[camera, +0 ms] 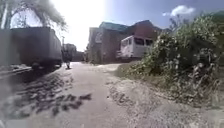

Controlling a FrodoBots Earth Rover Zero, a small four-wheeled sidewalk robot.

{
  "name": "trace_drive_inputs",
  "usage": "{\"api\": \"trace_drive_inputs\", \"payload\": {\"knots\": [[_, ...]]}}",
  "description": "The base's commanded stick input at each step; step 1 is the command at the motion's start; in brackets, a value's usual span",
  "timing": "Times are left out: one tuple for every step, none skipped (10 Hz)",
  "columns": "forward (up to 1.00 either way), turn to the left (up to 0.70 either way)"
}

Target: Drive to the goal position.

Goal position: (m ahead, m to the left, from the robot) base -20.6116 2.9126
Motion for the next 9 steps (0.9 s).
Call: {"api": "trace_drive_inputs", "payload": {"knots": [[0.0, -0.06], [0.0, -0.06], [0.0, -0.06], [0.0, -0.06], [0.0, -0.06], [0.0, -0.06], [0.0, -0.06], [0.0, -0.06], [0.0, -0.06]]}}
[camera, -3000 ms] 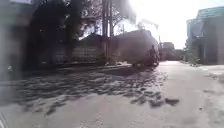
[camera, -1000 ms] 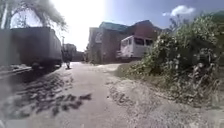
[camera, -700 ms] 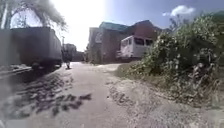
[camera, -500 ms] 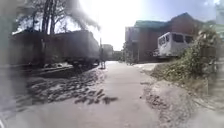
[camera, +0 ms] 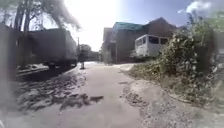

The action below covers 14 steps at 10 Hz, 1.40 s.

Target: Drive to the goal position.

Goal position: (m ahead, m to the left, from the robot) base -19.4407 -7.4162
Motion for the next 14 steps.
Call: {"api": "trace_drive_inputs", "payload": {"knots": [[0.0, -0.06], [0.0, -0.06], [0.0, -0.06], [0.0, -0.06], [0.0, -0.06], [0.0, -0.06], [0.0, -0.06], [0.0, -0.06], [0.0, -0.06], [0.0, -0.06], [0.0, -0.06], [0.0, -0.06], [0.0, -0.06], [0.0, -0.06]]}}
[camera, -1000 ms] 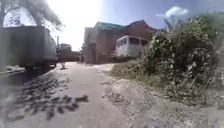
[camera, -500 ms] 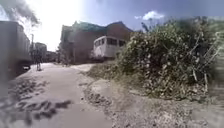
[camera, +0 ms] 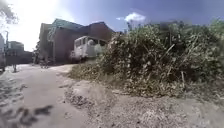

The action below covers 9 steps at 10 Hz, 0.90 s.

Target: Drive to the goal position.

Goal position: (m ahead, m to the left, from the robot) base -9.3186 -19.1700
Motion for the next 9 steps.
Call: {"api": "trace_drive_inputs", "payload": {"knots": [[0.0, -0.06], [0.0, -0.06], [0.0, -0.06], [0.0, -0.06], [0.0, -0.06], [0.0, -0.06], [0.0, -0.06], [0.0, -0.06], [0.0, -0.06]]}}
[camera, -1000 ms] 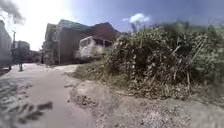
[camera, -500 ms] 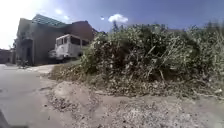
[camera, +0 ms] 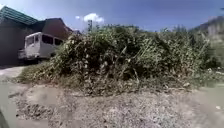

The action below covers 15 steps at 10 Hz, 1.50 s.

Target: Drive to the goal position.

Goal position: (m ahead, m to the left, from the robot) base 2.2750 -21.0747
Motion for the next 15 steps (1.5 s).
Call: {"api": "trace_drive_inputs", "payload": {"knots": [[0.0, -0.06], [0.0, -0.06], [0.0, -0.06], [0.0, -0.06], [0.0, -0.06], [0.0, -0.06], [0.0, -0.06], [0.0, -0.04], [0.0, -0.03], [0.0, -0.02], [0.0, -0.01], [0.0, 0.0], [0.0, 0.19], [0.0, 0.49], [0.0, 0.61]]}}
